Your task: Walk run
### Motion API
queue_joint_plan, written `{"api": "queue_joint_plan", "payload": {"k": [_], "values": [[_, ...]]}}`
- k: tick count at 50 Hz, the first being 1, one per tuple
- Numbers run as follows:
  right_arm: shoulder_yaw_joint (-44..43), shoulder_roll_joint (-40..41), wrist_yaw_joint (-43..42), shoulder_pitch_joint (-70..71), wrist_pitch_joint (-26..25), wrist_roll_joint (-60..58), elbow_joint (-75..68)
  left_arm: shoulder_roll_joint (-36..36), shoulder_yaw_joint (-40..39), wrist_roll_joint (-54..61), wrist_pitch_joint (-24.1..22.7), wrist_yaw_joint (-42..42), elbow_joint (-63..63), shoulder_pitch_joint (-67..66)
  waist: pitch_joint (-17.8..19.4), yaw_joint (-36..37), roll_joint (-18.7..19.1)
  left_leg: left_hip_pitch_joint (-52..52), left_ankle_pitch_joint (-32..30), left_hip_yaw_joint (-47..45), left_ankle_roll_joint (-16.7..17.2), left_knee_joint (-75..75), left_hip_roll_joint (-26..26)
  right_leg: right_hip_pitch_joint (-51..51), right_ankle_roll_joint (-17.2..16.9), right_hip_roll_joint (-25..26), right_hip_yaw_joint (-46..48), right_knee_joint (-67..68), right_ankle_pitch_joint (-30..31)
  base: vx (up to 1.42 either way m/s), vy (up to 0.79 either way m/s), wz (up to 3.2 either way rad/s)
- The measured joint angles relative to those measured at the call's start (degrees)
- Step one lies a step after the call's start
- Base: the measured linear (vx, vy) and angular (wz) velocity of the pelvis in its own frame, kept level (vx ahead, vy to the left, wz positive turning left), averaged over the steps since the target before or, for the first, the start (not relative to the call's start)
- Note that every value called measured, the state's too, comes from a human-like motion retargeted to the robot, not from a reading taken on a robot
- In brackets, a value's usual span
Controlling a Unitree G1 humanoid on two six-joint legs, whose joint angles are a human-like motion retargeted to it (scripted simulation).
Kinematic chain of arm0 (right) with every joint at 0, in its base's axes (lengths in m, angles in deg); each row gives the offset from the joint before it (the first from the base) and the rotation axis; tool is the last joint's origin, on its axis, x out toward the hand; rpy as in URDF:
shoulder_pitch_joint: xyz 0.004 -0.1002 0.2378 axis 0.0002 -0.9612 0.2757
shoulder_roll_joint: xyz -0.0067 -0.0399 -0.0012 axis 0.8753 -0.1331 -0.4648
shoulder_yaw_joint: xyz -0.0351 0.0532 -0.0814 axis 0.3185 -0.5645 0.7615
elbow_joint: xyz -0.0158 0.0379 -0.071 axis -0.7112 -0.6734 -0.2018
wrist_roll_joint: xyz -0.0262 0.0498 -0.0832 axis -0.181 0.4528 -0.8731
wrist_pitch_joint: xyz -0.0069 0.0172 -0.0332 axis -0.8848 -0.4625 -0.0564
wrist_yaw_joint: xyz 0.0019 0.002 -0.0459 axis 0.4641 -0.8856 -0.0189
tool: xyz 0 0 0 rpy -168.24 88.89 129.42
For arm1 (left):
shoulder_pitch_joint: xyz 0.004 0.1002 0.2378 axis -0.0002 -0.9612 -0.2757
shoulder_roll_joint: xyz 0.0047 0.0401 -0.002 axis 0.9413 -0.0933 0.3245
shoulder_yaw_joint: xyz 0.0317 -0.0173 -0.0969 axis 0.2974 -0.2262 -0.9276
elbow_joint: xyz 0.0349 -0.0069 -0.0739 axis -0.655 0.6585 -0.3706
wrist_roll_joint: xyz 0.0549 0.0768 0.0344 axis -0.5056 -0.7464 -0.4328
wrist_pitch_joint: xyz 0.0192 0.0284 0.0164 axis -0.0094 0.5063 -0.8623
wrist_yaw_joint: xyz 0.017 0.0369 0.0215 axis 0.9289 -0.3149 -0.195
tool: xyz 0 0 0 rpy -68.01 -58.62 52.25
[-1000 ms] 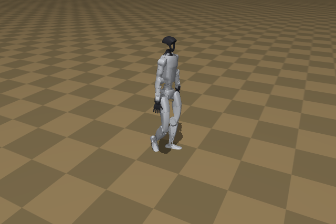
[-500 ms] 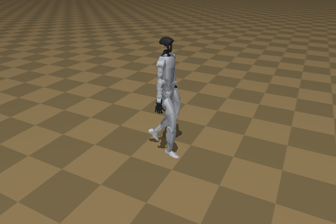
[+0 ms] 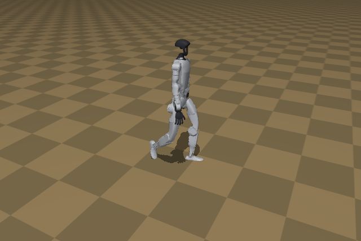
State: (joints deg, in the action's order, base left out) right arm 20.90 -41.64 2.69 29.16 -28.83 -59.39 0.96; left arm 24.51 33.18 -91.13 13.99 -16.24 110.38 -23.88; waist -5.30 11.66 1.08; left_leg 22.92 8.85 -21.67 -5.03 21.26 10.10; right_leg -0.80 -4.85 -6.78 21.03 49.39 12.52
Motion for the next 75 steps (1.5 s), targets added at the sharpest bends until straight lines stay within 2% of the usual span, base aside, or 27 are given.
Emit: {"api": "queue_joint_plan", "payload": {"k": [2, 4, 10, 14, 15, 17, 18, 20, 23, 25, 28, 32, 38, 43, 45, 47, 49, 52, 53, 55, 59, 64, 67, 69, 72, 73, 75], "values": [[-1.5, 0.2, -1.6, -0.3, -0.7, -2.0, -3.6, -0.3, 0.8, 1.8, -0.2, -1.8, -2.9, 3.4, 1.0, -3.6, -0.6, -5.3, -0.3, -0.1, 1.4, -5.4, -3.2, -9.2, -2.0, -0.5, -1.1, 5.5, -4.6, 0.87, 0.06, 0.39], [-2.8, 0.0, -1.2, -1.7, -0.5, -2.5, -6.1, -0.4, 2.0, 3.0, -1.4, -3.3, -6.4, 6.4, 1.7, -7.8, -0.6, -9.5, -0.6, 1.7, 3.0, -9.5, -5.9, -16.3, -1.4, -1.4, 1.7, 5.5, -9.1, 0.95, 0.06, 1.04], [-6.5, -0.7, 6.4, -7.6, 0.1, 1.0, -9.8, 3.0, 7.7, 6.1, -7.9, -0.9, -17.2, 15.1, 2.6, -17.5, -0.7, -19.9, 2.7, 7.1, 4.0, -16.0, -11.1, -28.9, 7.4, -4.2, 14.6, -21.2, -19.7, 0.97, -0.07, 1.12], [-11.1, 0.3, 12.9, -9.8, -1.1, 9.1, -12.3, 6.0, 11.4, 8.2, -11.0, -1.0, -23.4, 19.3, 2.1, -19.3, -2.1, -27.1, 6.2, 9.8, 5.5, -18.3, -13.3, -36.1, 9.9, 0.3, 7.4, -41.5, -21.9, 0.98, -0.23, 0.69], [-12.0, 0.4, 14.0, -10.2, -1.6, 11.6, -13.1, 6.3, 12.2, 8.7, -11.9, -1.8, -24.2, 19.8, 1.5, -19.4, -2.0, -28.4, 7.0, 10.6, 6.0, -18.2, -13.4, -37.6, 9.0, 0.0, 6.2, -42.9, -22.3, 1.09, -0.24, 0.51], [-13.1, 0.1, 16.1, -10.6, -2.5, 15.0, -14.5, 5.4, 12.4, 9.0, -13.1, -4.3, -24.4, 19.1, 0.2, -19.4, -1.9, -30.4, 6.0, 12.6, 8.6, -16.8, -13.9, -38.7, 11.8, 0.0, 4.7, -38.8, -21.2, 1.58, -0.37, 0.31], [-13.6, -0.1, 16.5, -10.5, -3.0, 15.7, -14.9, 4.5, 11.9, 9.1, -13.1, -5.6, -24.0, 18.2, -0.6, -19.3, -1.7, -31.2, 4.1, 13.0, 10.2, -15.9, -14.1, -38.9, 13.8, -0.4, 5.2, -35.7, -19.5, 1.54, -0.35, 0.06], [-13.3, -0.2, 16.4, -10.5, -2.7, 16.1, -15.3, 2.9, 10.0, 8.5, -12.4, -6.1, -22.7, 15.0, -1.7, -20.0, -2.5, -33.5, -3.1, 13.1, 12.7, -13.4, -16.0, -37.0, 13.8, -1.8, 7.4, -32.3, -14.1, 1.30, -0.24, 0.14], [-12.6, 0.0, 16.1, -8.9, -2.4, 15.8, -15.0, -0.5, 7.0, 4.7, -10.6, -4.8, -18.5, 8.6, -1.2, -21.9, -3.6, -33.6, -23.0, 4.2, 10.6, -1.9, -14.3, -34.2, 12.4, -5.3, -1.0, -24.6, -16.7, 1.34, -0.21, 0.43], [-10.9, 0.0, 15.7, -8.0, -1.8, 16.0, -13.5, -2.2, 5.8, 1.9, -9.1, -5.2, -13.3, 5.3, -1.0, -19.4, -7.2, -31.7, -30.7, -4.2, 6.5, 10.0, -15.4, -28.1, 12.0, -6.0, -4.9, -26.6, -19.4, 1.29, -0.26, -0.50], [-8.4, -0.6, 16.0, -4.6, -0.1, 15.0, -10.4, -1.4, 7.6, -1.2, -6.2, -5.1, -4.9, 3.0, 0.4, -16.4, -10.1, -22.7, -22.0, -7.7, 3.6, 28.2, -10.8, -20.1, 9.9, -9.5, 0.8, -28.9, -21.8, 1.02, -0.21, -0.23], [-5.2, -0.9, 9.3, 1.4, 0.3, 10.4, -6.2, -1.7, 6.6, -7.0, -3.9, -4.2, -0.3, -2.3, 1.9, -12.3, -9.2, -7.7, -14.7, -4.4, 6.2, 34.0, -9.1, -10.0, 8.0, -4.3, 1.7, -37.8, -21.5, 1.01, -0.19, -0.55], [-2.6, -2.1, 5.8, 8.4, 3.5, 7.7, 2.4, -3.0, 2.1, -8.2, -2.2, -3.5, 3.2, -10.1, 2.2, -4.9, -6.1, 6.9, -6.8, -8.1, 2.7, 12.5, -4.7, 1.6, 5.5, 3.4, -0.3, -45.7, -24.5, 1.00, -0.09, -0.81], [-1.9, -3.0, 9.6, 11.2, 6.0, 8.5, 8.3, -3.7, -1.6, -5.3, 1.8, -0.5, 7.7, -10.9, 2.0, -1.6, -4.9, 14.4, -5.9, 0.4, 1.7, -11.5, -8.3, 9.4, 0.9, 5.2, -2.6, -46.9, -26.5, 1.09, 0.03, -0.43], [-1.7, -2.5, 9.7, 10.8, 6.8, 8.9, 8.6, -3.3, -2.1, -5.0, 3.2, 1.7, 8.3, -10.9, 1.1, -1.0, -4.8, 14.7, -5.8, 1.2, 1.6, -13.4, -9.1, 11.8, -2.3, 5.3, -4.3, -45.7, -25.6, 1.23, 0.02, -0.30], [-1.7, -1.5, 9.4, 8.8, 7.1, 8.8, 7.9, -3.0, -2.3, -5.6, 3.9, 2.2, 7.8, -10.6, 0.1, -1.0, -4.3, 13.6, -8.6, 2.1, -1.2, -9.6, -9.7, 13.9, -5.8, 6.2, -6.1, -43.1, -21.4, 1.35, 0.03, -0.25], [-2.3, -0.7, 9.2, 5.9, 7.5, 7.8, 5.8, -3.0, -2.2, -6.3, 3.6, 1.2, 6.6, -10.1, -0.6, 0.4, -4.1, 12.2, -10.4, 1.1, -1.7, -5.1, -7.3, 14.6, -7.5, 6.2, -7.2, -37.8, -11.5, 1.45, 0.03, -0.63], [-1.0, 1.2, 6.9, 2.7, 6.3, 6.8, 0.7, -3.4, -2.1, -5.4, 2.1, 0.3, 3.0, -7.7, -0.3, -0.5, -3.2, 8.6, -4.2, 7.9, -2.1, 0.9, -6.3, 9.4, -9.1, 5.6, -7.3, -21.2, 6.6, 1.14, -0.08, -0.47], [-0.3, 1.3, 6.0, 2.0, 5.6, 7.3, -1.6, -3.1, -1.1, -4.3, 1.7, 0.4, 1.6, -6.8, -0.5, -1.4, -2.1, 5.0, -2.2, 5.2, -2.8, -0.1, -5.0, 7.3, -8.2, 5.3, -4.5, -14.9, 8.8, 1.30, 0.02, -0.30], [0.3, 0.6, 6.0, 1.2, 4.3, 8.3, -5.7, -2.3, 1.9, -1.0, 0.7, -0.3, -0.7, -4.0, -0.2, -1.1, -1.5, -1.4, -0.3, -0.4, -2.4, -2.8, -3.0, 0.6, -4.0, 2.6, -2.7, -3.0, 2.7, 1.15, 0.07, -0.51], [-0.5, 0.4, 6.7, -1.7, 2.4, 6.8, -8.5, -0.1, 4.4, 2.9, -1.4, -4.7, -4.6, 4.3, 1.5, -8.0, -1.9, -11.2, 0.5, 1.1, -1.8, -10.9, -8.4, -15.3, -1.8, -3.5, 1.0, 6.6, -8.0, 0.95, 0.03, 0.54], [-3.0, 0.1, 3.8, -7.2, 2.0, 8.4, -8.9, 4.0, 7.7, 5.7, -5.1, -2.8, -12.1, 12.8, 2.1, -15.2, -2.1, -20.1, 3.2, 4.9, -0.1, -16.2, -12.4, -27.4, 4.0, -6.2, 7.7, -11.7, -16.6, 1.00, -0.09, 0.87], [-5.1, 0.8, 3.9, -9.1, 1.3, 9.7, -10.3, 6.9, 9.3, 8.1, -7.4, -2.1, -17.0, 17.1, 1.9, -18.4, -3.0, -24.9, 5.9, 7.4, 1.4, -17.8, -14.1, -33.5, 8.4, -3.9, 6.8, -30.1, -20.1, 0.98, -0.24, 0.77], [-6.9, 1.0, 6.2, -9.6, 0.7, 11.0, -11.4, 7.9, 10.2, 9.8, -9.2, -2.9, -19.6, 19.0, 1.3, -18.8, -3.2, -27.7, 7.6, 8.2, 2.3, -18.2, -14.7, -36.8, 9.0, -1.9, 5.8, -39.2, -20.3, 1.10, -0.29, 0.42], [-8.1, 0.2, 10.9, -10.4, 0.3, 14.1, -12.2, 7.1, 10.6, 11.3, -11.2, -5.6, -21.9, 19.0, 0.0, -19.1, -2.5, -30.7, 6.7, 9.6, 5.5, -16.6, -14.6, -39.5, 11.8, -1.4, 4.9, -38.3, -22.2, 1.18, -0.24, 0.33], [-8.5, -0.2, 12.3, -10.3, 0.0, 14.6, -12.3, 6.2, 10.3, 11.7, -11.3, -6.7, -22.2, 18.0, -0.7, -19.2, -2.0, -31.2, 4.6, 10.1, 6.9, -15.5, -14.6, -39.9, 13.7, -1.6, 4.0, -34.5, -23.2, 1.25, -0.19, 0.29], [-9.1, -0.5, 13.0, -10.6, -0.2, 14.4, -12.4, 4.5, 9.1, 11.6, -11.1, -7.4, -21.6, 14.7, -2.4, -21.0, -1.6, -32.8, -2.5, 12.2, 10.1, -12.9, -15.5, -38.3, 14.9, -2.4, 7.1, -31.6, -18.5, 1.32, -0.22, 0.45]]}}
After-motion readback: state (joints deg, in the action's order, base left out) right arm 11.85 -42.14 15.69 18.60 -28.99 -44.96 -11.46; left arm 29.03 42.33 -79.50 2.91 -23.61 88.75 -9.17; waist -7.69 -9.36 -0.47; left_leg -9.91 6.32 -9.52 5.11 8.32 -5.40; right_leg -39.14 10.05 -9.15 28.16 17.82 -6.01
